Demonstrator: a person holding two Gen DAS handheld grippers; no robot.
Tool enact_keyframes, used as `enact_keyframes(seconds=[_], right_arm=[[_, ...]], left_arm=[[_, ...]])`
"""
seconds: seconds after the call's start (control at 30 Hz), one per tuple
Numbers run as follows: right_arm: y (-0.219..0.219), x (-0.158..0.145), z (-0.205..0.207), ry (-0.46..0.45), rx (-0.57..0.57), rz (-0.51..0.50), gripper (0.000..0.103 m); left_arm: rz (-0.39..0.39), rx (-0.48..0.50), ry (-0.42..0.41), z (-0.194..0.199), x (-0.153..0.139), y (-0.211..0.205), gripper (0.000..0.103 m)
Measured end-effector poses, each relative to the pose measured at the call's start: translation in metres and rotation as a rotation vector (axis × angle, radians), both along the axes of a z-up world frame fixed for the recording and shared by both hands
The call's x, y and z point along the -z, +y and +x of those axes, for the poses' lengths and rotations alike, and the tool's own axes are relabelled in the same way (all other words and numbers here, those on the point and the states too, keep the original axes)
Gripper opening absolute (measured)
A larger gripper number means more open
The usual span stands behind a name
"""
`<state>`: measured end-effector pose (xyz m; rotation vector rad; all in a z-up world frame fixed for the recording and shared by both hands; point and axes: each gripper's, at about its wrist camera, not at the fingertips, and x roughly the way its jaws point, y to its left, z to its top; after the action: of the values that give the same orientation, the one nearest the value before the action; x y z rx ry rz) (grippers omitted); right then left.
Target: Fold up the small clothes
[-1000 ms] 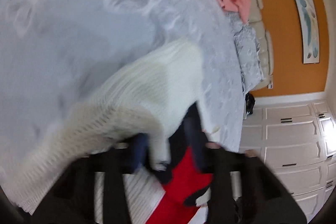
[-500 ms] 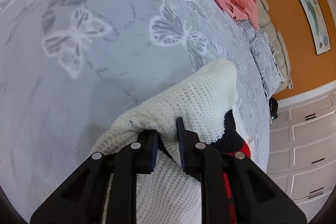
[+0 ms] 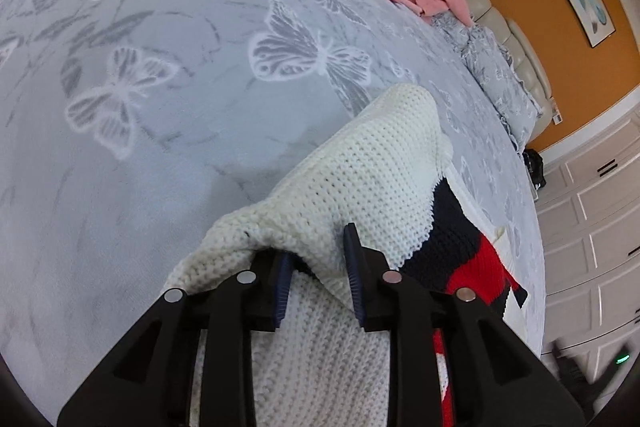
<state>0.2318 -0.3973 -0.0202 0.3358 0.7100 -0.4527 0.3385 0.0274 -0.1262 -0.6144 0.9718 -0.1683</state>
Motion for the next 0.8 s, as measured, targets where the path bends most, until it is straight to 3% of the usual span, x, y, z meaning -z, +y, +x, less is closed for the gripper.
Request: enact_keyframes(seconds=[0.07,0.13,0.17,0.2,0.27,0.3,0.37,0.43,0.5,0.57,0.67,0.7,0.77,0.8], right_arm=[[0.04,-0.014,0.042,0.016,-0.206,0.046,0.028],[0.092,-0.007,0.097,0.073,-0.453,0.14,0.03],[0.113,0.0,0.117,0.095,-0.521,0.16,0.033],[0.137,0.007,0.137,0.128,-0.579,0.16,0.033],[0.184,0.026,0.182,0.187,-0.663,0.117,0.036],[0.199,0.033,0.198,0.202,-0.685,0.103,0.036],[0.231,0.05,0.231,0.242,-0.721,0.082,0.045],[0.246,0.067,0.253,0.294,-0.733,0.071,0.046],[0.261,0.089,0.27,0.384,-0.756,0.091,0.011],[0.269,0.08,0.275,0.346,-0.774,0.079,0.009],[0.276,0.051,0.272,0.197,-0.805,0.043,0.009],[0.277,0.059,0.277,0.21,-0.799,0.01,0.009],[0.285,0.101,0.288,0.364,-0.794,-0.087,0.011],[0.285,0.101,0.284,0.322,-0.802,-0.114,0.011]], left_arm=[[0.025,0.011,-0.037,-0.003,0.002,-0.002,0.025],[0.088,0.037,-0.109,-0.01,0.002,-0.01,0.027],[0.111,0.048,-0.141,-0.014,0.003,-0.014,0.029],[0.115,0.055,-0.168,-0.019,0.003,-0.016,0.036],[0.042,0.066,-0.208,-0.022,0.005,-0.01,0.044],[0.008,0.064,-0.225,-0.024,0.007,-0.006,0.044],[-0.047,0.062,-0.249,-0.026,0.01,0.001,0.044],[-0.031,0.066,-0.257,-0.028,0.011,-0.001,0.044],[-0.022,0.067,-0.263,-0.028,0.011,-0.003,0.044],[-0.037,0.066,-0.27,-0.028,0.01,-0.002,0.044],[-0.046,0.067,-0.276,-0.028,0.01,-0.001,0.044],[-0.045,0.068,-0.276,-0.029,0.01,0.0,0.044],[-0.04,0.069,-0.274,-0.029,0.01,-0.001,0.044],[-0.041,0.069,-0.274,-0.029,0.01,-0.001,0.044]])
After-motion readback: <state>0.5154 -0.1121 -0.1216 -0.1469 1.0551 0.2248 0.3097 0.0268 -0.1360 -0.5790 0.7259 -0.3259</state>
